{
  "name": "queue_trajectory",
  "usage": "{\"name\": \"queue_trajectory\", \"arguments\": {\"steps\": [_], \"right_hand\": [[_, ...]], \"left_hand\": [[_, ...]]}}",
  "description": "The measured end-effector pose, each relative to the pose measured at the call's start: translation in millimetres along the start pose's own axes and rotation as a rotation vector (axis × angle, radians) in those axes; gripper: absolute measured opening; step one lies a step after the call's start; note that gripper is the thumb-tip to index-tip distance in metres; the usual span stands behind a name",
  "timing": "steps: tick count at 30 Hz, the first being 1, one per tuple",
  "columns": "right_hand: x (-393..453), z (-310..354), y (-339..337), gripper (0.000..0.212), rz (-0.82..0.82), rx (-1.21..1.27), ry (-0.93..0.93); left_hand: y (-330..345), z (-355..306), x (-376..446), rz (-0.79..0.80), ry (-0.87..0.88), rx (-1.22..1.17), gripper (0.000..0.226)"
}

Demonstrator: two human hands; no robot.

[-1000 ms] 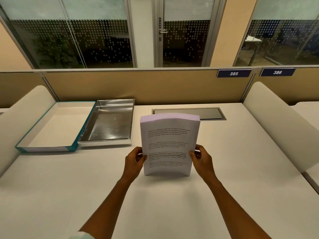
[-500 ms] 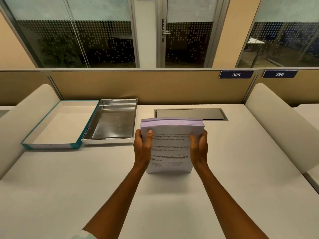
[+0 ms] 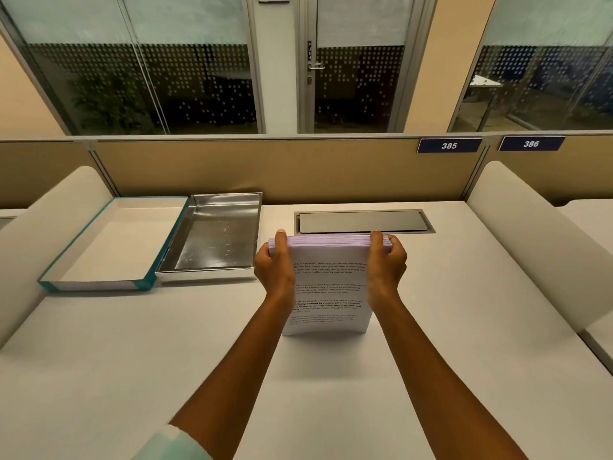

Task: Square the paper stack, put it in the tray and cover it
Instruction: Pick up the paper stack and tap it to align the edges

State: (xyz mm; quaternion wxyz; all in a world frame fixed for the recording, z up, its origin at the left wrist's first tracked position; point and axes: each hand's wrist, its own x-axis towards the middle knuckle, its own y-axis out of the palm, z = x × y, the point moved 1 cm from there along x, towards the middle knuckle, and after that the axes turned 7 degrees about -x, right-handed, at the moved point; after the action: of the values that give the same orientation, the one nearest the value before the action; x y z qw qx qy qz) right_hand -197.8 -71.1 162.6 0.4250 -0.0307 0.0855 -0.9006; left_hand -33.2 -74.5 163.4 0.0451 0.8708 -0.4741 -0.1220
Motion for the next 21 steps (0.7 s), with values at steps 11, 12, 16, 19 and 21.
{"name": "queue_trajectory", "arguments": {"steps": [11, 12, 16, 19, 21], "right_hand": [[-1.3, -3.4, 2.5, 0.030, 0.011, -0.033, -0.020], [-1.1, -3.3, 2.6, 0.030, 0.012, -0.033, -0.028], [1.0, -2.6, 2.9, 0.031, 0.020, -0.034, -0.031], [0.4, -3.7, 1.6, 0.036, 0.046, -0.003, -0.028], [-2.3, -7.2, -1.3, 0.037, 0.081, 0.007, -0.071]], "left_hand": [[-0.1, 0.1, 2.7, 0.028, 0.032, 0.013, 0.042], [-0.4, 0.1, 3.0, 0.040, 0.022, 0.015, 0.041], [-2.7, -2.9, 2.0, 0.097, 0.020, 0.002, 0.049], [-11.9, 2.9, -1.4, 0.198, 0.086, -0.012, 0.056], [-21.6, 15.2, -2.5, 0.278, 0.130, 0.006, 0.050]]}}
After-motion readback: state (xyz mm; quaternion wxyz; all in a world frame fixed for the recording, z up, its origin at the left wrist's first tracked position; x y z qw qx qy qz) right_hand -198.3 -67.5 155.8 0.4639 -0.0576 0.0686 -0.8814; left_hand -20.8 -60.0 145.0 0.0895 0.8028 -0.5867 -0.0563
